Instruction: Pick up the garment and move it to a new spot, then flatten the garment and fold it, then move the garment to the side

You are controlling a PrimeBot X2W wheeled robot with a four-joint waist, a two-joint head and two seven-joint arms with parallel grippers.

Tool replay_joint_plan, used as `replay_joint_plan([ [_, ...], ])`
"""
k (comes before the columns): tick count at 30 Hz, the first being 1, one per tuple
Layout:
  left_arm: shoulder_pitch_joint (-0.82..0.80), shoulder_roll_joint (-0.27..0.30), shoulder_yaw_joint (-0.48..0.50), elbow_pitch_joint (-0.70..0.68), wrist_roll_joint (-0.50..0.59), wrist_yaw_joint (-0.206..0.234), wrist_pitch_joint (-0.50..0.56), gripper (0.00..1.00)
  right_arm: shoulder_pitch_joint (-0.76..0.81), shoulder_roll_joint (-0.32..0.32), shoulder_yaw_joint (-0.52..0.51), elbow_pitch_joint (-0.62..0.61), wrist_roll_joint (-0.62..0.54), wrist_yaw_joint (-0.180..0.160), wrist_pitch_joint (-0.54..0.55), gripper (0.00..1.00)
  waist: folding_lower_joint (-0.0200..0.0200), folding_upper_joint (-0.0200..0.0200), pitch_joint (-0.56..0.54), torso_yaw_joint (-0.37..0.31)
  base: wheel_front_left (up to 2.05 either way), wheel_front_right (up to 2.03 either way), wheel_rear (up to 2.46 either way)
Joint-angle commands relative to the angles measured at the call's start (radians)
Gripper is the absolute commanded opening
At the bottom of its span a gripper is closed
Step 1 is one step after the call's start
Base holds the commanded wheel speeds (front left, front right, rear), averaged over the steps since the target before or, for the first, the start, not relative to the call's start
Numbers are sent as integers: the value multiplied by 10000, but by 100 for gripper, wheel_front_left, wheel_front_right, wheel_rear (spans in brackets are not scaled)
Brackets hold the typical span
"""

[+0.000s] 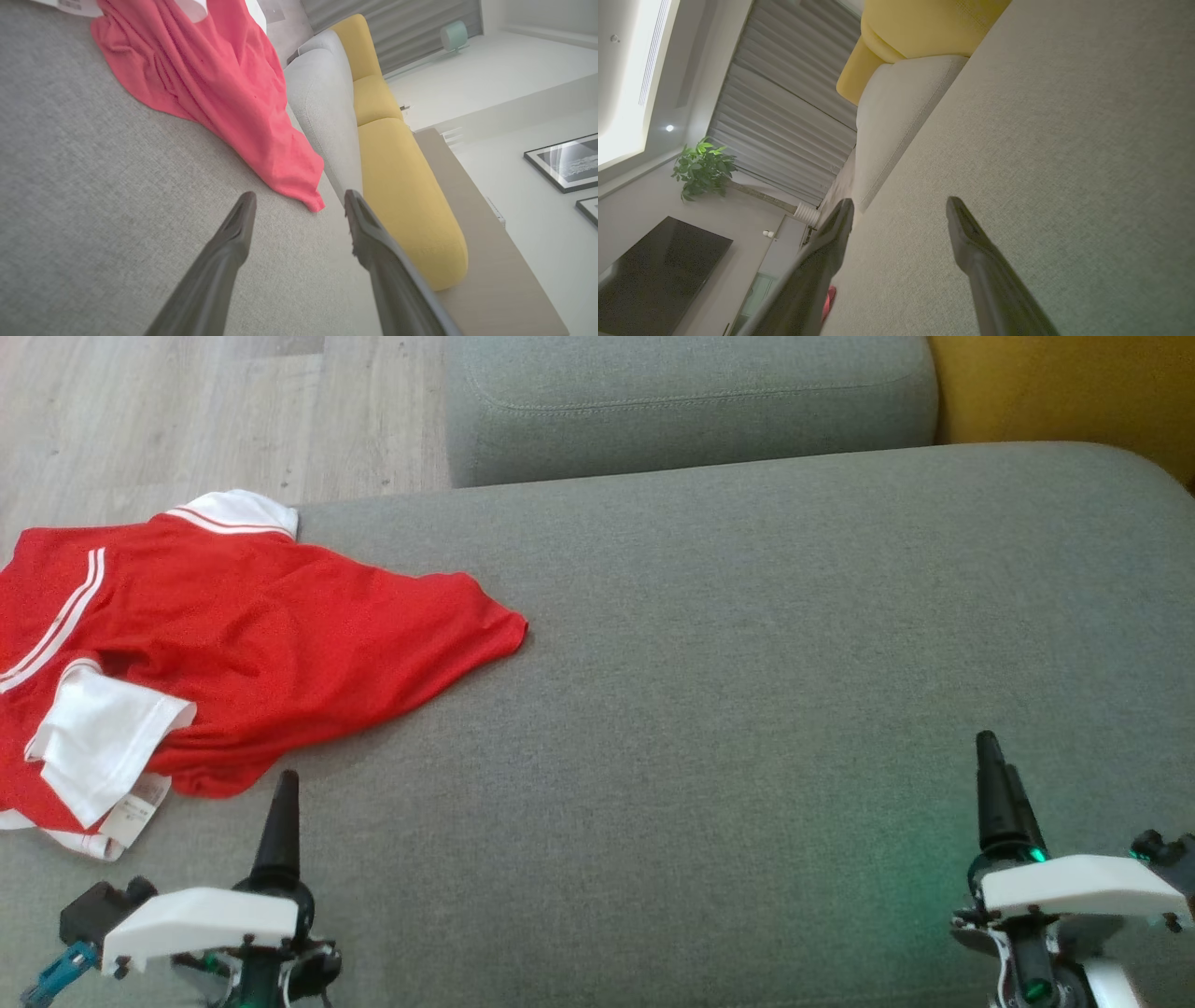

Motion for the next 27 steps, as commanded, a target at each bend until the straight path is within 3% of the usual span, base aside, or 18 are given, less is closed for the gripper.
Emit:
replay_joint_plan([
  [1, -279, 162, 58, -378, 305, 54, -119, 100, -288, -191, 167, -396, -333, 28, -127, 100, 0, 0, -2, -8, 0, 0, 0],
  [27, -19, 178, -17, -675, 4154, 226, -907, 100, -312, -303, 757, -668, -4042, 46, -923, 100, 0, 0, 15, -97, 0, 0, 0],
])
